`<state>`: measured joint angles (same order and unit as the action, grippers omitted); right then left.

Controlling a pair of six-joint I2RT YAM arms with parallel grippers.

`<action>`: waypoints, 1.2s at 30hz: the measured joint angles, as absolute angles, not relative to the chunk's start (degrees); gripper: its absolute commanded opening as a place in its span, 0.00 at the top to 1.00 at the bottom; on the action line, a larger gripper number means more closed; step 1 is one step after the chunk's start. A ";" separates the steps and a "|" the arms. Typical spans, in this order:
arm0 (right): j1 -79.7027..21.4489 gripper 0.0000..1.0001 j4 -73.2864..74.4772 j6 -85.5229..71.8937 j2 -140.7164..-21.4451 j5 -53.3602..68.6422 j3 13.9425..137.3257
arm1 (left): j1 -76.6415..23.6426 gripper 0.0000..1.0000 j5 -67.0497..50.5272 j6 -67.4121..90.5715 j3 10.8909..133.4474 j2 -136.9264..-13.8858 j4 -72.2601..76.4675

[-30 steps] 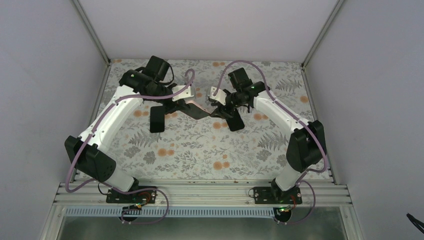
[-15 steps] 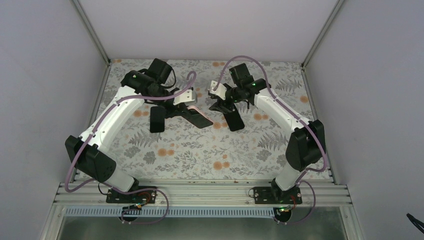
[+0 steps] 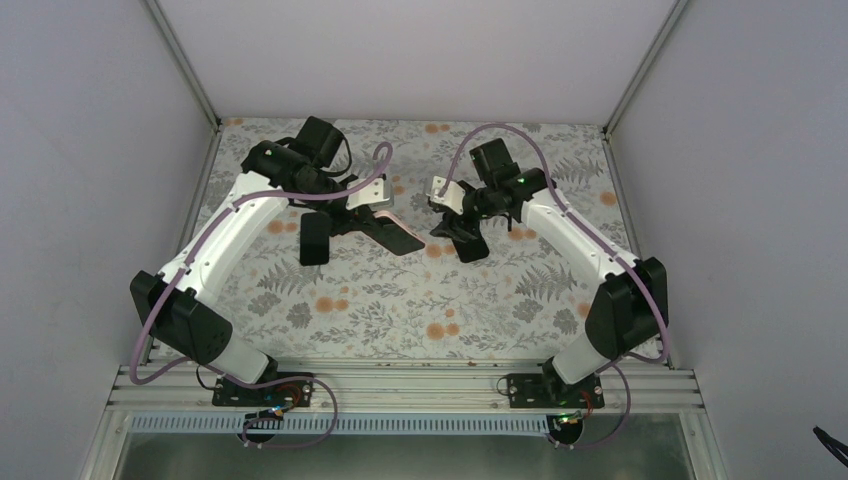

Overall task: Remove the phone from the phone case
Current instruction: Remove the phone case from the phone.

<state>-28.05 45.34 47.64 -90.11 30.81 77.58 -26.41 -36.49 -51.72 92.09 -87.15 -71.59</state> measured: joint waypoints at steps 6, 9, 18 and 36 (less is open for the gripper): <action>-28.05 0.41 46.59 48.45 -89.43 32.32 77.17 | -26.41 0.98 -36.58 -51.22 92.12 -87.53 -71.18; -28.12 0.41 47.44 48.69 -89.43 33.32 77.14 | -26.41 0.98 -36.58 -50.68 92.12 -87.79 -70.52; -28.49 0.42 48.01 49.45 -89.43 34.89 76.90 | -26.41 0.98 -36.62 -50.11 92.16 -87.81 -69.71; -28.49 0.44 44.51 47.86 -91.37 33.71 76.47 | -25.98 0.98 -36.14 -50.11 92.25 -87.90 -69.32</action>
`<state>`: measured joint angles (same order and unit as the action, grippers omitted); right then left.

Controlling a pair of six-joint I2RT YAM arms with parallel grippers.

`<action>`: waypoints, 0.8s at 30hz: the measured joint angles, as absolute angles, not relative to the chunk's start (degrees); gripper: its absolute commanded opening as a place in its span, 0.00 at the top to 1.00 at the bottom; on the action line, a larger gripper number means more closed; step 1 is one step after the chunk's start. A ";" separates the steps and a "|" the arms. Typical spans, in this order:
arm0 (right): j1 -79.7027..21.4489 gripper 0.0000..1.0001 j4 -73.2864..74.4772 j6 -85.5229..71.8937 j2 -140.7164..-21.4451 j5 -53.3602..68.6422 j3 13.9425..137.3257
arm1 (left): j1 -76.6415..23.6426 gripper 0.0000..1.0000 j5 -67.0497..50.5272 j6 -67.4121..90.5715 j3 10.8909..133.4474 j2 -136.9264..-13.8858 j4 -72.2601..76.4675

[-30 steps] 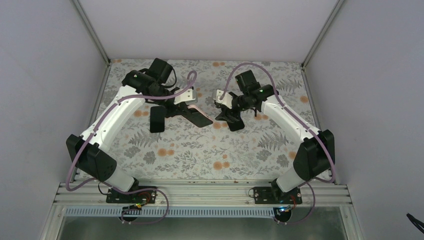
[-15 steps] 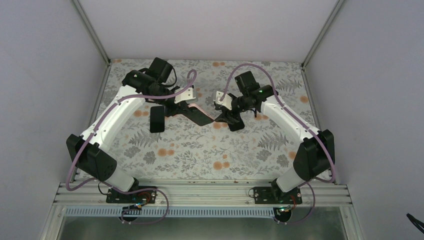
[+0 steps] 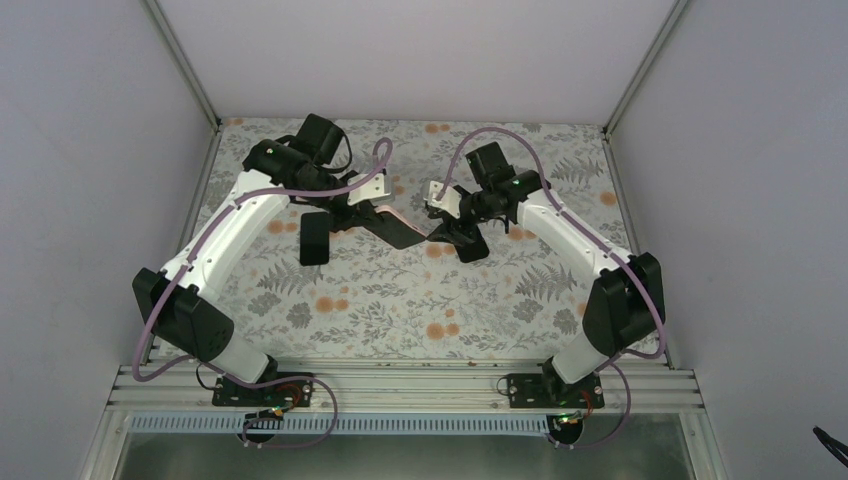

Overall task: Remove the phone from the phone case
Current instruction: Remove the phone case from the phone.

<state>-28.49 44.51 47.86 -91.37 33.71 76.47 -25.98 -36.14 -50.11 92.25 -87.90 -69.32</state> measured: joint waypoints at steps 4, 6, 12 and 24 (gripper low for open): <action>-28.49 0.44 43.66 46.63 -91.61 32.69 76.75 | -25.82 0.98 -36.21 -50.13 92.25 -87.96 -69.08; -28.49 0.44 43.75 46.17 -92.12 32.05 77.60 | -25.71 0.98 -36.23 -50.11 92.25 -88.03 -68.79; -28.47 0.44 45.04 45.08 -94.45 31.73 80.90 | -25.39 0.98 -36.21 -50.15 92.25 -88.03 -67.94; -29.30 0.42 50.92 46.17 -97.12 35.68 85.67 | -24.64 0.98 -38.59 -51.09 93.19 -88.62 -70.32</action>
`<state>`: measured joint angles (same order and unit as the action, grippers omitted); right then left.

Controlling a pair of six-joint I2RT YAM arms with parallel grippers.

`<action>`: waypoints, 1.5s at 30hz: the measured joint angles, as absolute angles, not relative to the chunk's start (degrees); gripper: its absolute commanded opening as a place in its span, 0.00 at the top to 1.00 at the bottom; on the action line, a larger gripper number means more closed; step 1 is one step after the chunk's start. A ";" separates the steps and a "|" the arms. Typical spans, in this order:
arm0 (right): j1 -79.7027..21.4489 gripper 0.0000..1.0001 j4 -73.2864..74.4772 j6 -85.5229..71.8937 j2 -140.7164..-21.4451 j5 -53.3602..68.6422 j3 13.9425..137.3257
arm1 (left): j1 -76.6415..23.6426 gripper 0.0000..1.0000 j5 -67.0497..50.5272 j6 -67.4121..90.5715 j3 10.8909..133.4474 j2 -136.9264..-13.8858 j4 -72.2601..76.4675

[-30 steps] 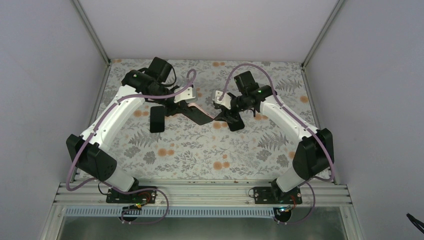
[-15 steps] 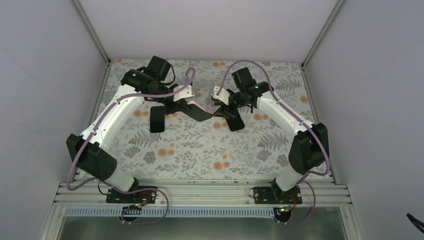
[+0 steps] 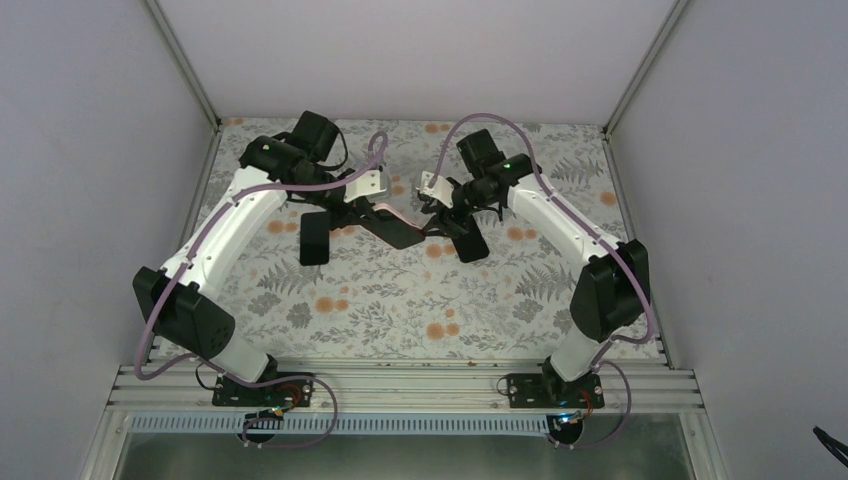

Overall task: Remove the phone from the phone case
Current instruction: Remove the phone case from the phone.

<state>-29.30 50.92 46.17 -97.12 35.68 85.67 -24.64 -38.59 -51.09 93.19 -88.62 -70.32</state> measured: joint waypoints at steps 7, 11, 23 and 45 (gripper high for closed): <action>-32.77 0.42 55.79 50.00 -97.78 41.36 90.13 | -24.27 0.98 -41.91 -51.94 96.53 -88.60 -76.88; -32.77 0.41 59.22 52.05 -98.89 44.86 94.43 | -22.09 0.98 -45.10 -51.16 98.41 -88.55 -78.72; -32.45 0.97 67.66 54.61 -105.36 50.22 103.83 | -20.01 0.86 -44.38 -44.14 100.75 -90.17 -76.90; -17.58 0.97 37.60 8.36 -91.33 47.20 94.28 | -22.52 0.01 -10.02 -39.68 98.80 -67.94 -41.95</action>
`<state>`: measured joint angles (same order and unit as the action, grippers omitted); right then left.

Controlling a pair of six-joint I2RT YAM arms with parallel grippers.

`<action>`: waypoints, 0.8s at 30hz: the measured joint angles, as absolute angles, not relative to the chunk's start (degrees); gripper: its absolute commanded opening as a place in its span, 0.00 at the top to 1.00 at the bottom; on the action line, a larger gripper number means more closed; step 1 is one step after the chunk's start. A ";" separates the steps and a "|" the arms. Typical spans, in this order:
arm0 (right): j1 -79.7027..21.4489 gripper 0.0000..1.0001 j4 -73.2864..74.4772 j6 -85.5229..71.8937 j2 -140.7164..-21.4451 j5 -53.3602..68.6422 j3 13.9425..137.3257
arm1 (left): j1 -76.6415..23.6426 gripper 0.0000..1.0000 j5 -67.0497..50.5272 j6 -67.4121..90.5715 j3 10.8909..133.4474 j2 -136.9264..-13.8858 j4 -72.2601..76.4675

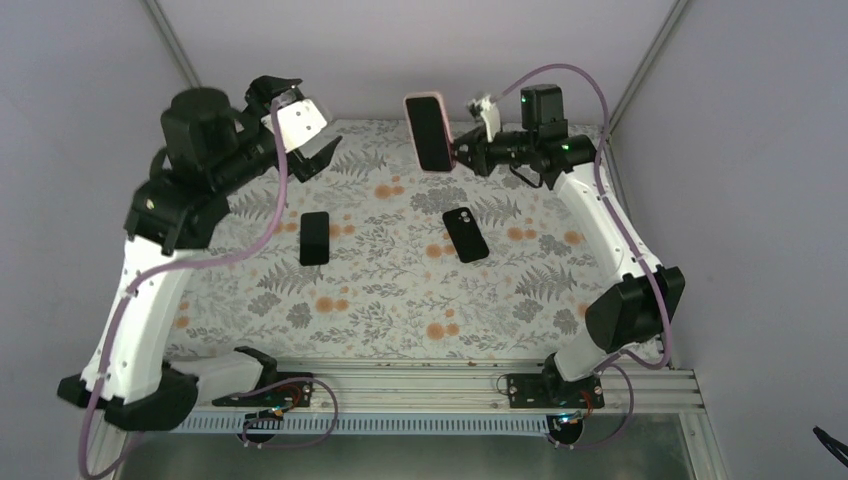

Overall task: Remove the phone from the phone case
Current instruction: Remove the phone case from the phone.

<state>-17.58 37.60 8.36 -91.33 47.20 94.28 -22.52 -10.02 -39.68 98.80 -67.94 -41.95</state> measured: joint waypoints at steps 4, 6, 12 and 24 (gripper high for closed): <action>-17.74 0.97 31.38 -6.57 -94.26 34.52 100.57 | -26.28 0.01 -2.28 -39.72 81.93 -64.16 -21.12; -18.00 0.97 30.44 -10.79 -98.56 30.15 107.81 | -29.91 0.01 1.63 -40.12 78.22 -67.31 -13.28; -19.31 0.97 29.12 -18.06 -106.91 22.24 117.19 | -37.01 0.00 8.08 -40.82 72.10 -80.68 1.98; -23.31 0.97 30.70 -20.23 -108.84 20.14 116.07 | -37.19 0.00 8.88 -35.92 80.07 -90.76 12.29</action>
<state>-23.31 30.70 -20.23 -108.84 20.14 116.07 -37.19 8.88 -35.92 80.07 -90.76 12.29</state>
